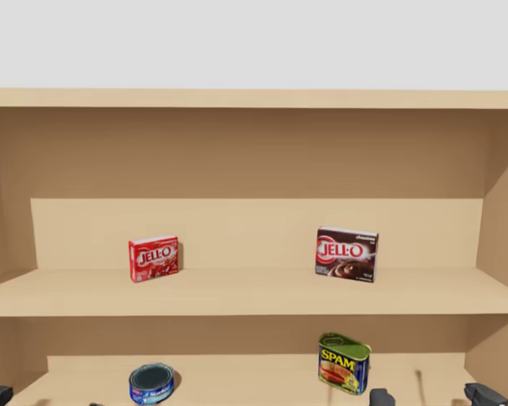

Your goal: Find the pudding box on the shelf and bring it to me.

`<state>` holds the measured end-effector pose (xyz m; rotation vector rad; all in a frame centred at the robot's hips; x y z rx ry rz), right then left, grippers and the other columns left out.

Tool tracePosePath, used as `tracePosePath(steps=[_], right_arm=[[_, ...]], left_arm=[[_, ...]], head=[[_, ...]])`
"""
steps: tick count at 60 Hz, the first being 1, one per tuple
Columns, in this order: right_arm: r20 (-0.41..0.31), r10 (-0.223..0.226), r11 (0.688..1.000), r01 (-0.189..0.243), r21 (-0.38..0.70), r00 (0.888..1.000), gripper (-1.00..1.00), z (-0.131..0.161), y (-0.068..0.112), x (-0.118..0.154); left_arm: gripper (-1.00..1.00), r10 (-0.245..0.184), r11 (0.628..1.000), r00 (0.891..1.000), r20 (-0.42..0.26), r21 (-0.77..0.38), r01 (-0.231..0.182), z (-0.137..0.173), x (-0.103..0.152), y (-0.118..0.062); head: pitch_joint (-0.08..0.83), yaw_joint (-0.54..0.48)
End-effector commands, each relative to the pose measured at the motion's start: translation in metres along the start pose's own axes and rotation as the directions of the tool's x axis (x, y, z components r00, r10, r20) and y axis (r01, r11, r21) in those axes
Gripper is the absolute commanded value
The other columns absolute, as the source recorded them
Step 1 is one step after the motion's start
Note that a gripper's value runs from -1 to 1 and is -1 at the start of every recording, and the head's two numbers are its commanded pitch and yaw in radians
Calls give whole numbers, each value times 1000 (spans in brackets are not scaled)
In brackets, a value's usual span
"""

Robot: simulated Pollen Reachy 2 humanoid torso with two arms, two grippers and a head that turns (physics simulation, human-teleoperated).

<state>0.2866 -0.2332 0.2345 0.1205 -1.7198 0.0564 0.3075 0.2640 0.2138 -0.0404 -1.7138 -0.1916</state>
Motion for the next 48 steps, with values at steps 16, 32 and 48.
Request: tracePosePath(steps=[16, 32, 48], right_arm=[[11, -17, 1000, 17, -22, 1000, -1000, 3, 4, 2], [49, 12, 999, -10, -41, 999, -1000, 7, 6, 7], [106, 21, 999, -16, -49, 994, -1000, 36, 23, 60]], left_arm=[[-1000, -2, 1000, 1000, -4, 1, 2, 0, 0, -1], [-1000, -2, 1000, 1000, 2, -21, 2, 3, 3, -6], [-1000, 5, 1000, 1000, -6, -16, -5, 3, 3, -5]], head=[[76, -66], [123, -205], [148, -217]])
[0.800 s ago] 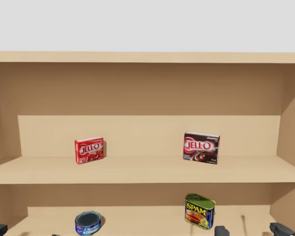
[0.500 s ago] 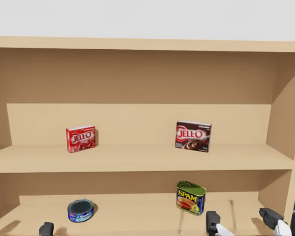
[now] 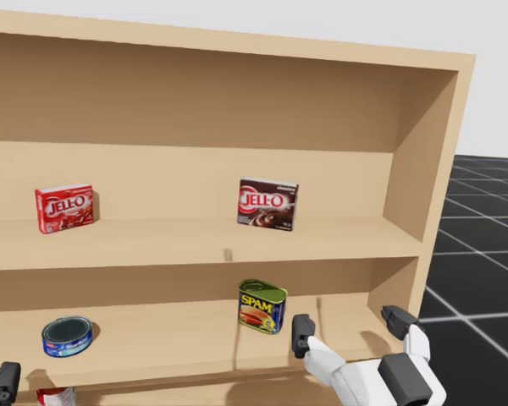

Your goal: Find the pudding box on the shelf and bring it to me.

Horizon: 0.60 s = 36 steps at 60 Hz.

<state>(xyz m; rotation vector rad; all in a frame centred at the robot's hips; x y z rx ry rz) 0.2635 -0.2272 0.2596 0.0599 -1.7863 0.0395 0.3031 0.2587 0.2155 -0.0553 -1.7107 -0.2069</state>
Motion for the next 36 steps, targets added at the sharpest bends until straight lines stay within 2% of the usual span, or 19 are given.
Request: tracePosePath(steps=[1, 10, 16, 30, 36], right_arm=[[46, -13, 1000, 13, -3, 999, -1000, 18, 13, 37], [84, 31, 999, -32, 3, 996, -1000, 32, 31, 86], [88, 27, 1000, -28, 13, 996, -1000, 32, 41, 113], [36, -19, 999, 17, 47, 999, -1000, 9, 57, 134], [27, -12, 999, 11, 50, 1000, -1000, -3, 63, 140]], left_arm=[[-1000, 4, 1000, 1000, -6, 3, -4, 0, 0, 1], [-1000, 1, 1000, 1000, -9, 10, -1, -1, -1, 0], [-1000, 1, 1000, 1000, -10, 13, -1, -1, -1, 0], [-1000, -7, 1000, 1000, -22, 4, 7, -2, -3, -1], [-1000, -10, 1000, 1000, -26, 2, 10, -2, -5, -2]], head=[[149, -217], [154, -216], [153, -215], [153, -218], [154, -218]])
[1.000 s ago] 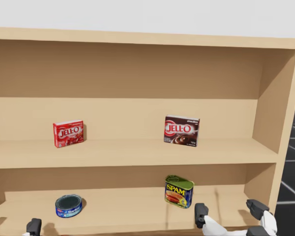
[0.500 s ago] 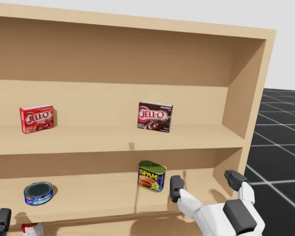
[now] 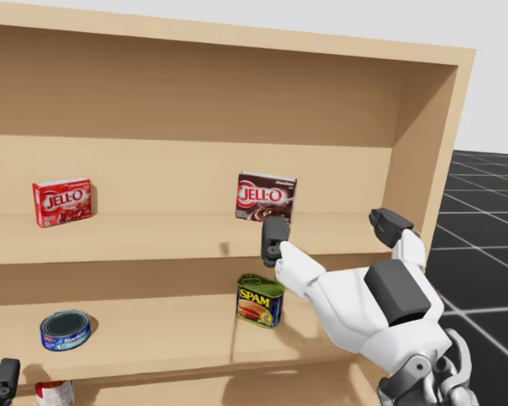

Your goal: Find the pudding box on the shelf and bring it to me.

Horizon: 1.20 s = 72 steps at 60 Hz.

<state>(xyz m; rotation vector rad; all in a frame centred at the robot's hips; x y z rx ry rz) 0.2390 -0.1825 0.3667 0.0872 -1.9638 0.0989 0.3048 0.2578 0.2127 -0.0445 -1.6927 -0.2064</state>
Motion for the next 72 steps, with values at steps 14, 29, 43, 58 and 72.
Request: tracePosePath(steps=[14, 29, 43, 58, 72], right_arm=[[-247, -76, 997, 73, -22, 966, -1000, -51, 22, 11], [-315, -120, 991, 94, -98, 941, -1000, -85, 38, -8], [-375, -123, 989, 80, -127, 919, -1000, -101, 59, -22], [-429, -116, 982, 37, -187, 896, -1000, -124, 66, -41], [-458, -105, 982, 20, -186, 883, -1000, -147, 76, -51]], left_arm=[[-1000, -6, 1000, 1000, -12, -2, 6, -1, -2, -2], [-1000, -6, 1000, 1000, -20, 5, 6, -2, -3, -3], [-1000, -8, 1000, 1000, -24, 6, 8, -2, -3, -3], [-1000, -3, 1000, 1000, -29, -1, 3, -2, -3, -3], [-1000, -8, 1000, 1000, -26, 0, 8, -1, -2, -4]], head=[[158, -225], [167, -229], [174, -236], [187, -240], [197, -233]])
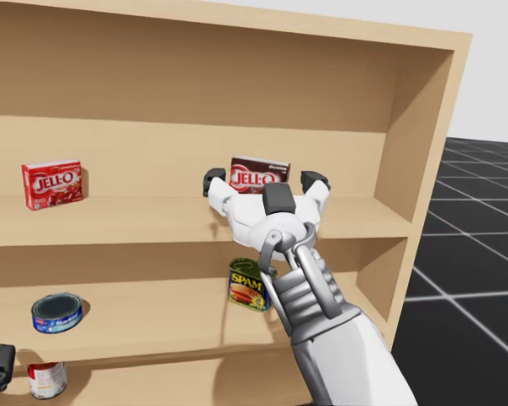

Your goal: Find the pudding box on the shelf and bring it to me.

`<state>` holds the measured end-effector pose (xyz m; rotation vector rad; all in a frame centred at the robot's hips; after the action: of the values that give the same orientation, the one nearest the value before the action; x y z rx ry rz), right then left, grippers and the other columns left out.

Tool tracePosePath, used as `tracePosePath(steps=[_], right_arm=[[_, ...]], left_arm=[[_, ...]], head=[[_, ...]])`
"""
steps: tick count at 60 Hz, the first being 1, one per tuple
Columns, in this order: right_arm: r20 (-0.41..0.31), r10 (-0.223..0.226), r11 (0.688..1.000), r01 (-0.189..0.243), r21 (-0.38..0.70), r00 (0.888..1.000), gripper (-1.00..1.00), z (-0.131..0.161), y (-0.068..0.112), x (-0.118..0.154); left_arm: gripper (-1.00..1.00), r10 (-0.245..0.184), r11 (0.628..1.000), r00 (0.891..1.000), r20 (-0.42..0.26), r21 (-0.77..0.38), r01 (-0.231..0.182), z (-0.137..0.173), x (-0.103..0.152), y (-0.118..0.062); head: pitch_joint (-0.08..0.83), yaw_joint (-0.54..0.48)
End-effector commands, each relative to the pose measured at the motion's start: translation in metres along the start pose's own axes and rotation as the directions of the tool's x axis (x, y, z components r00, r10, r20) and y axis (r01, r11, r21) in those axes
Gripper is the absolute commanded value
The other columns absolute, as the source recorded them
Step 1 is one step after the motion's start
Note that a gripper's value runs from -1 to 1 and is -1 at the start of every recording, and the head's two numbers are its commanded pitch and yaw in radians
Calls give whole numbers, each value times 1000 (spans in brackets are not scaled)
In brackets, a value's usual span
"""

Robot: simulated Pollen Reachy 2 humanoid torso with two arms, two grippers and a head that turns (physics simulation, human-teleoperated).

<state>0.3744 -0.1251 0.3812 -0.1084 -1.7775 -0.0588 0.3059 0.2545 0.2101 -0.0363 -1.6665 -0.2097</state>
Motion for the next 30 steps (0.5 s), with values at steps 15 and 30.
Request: tracePosePath(steps=[15, 30], right_arm=[[-355, -66, 997, 79, 22, 933, -1000, -29, 40, -20], [-347, -33, 998, 51, 41, 937, -692, -43, 44, -24]], left_arm=[[-1000, -3, 1000, 1000, -1, -4, 3, 0, 0, -1], [-1000, -3, 1000, 1000, -3, -4, 3, 0, 0, -2]], head=[[210, -232], [216, -233]])
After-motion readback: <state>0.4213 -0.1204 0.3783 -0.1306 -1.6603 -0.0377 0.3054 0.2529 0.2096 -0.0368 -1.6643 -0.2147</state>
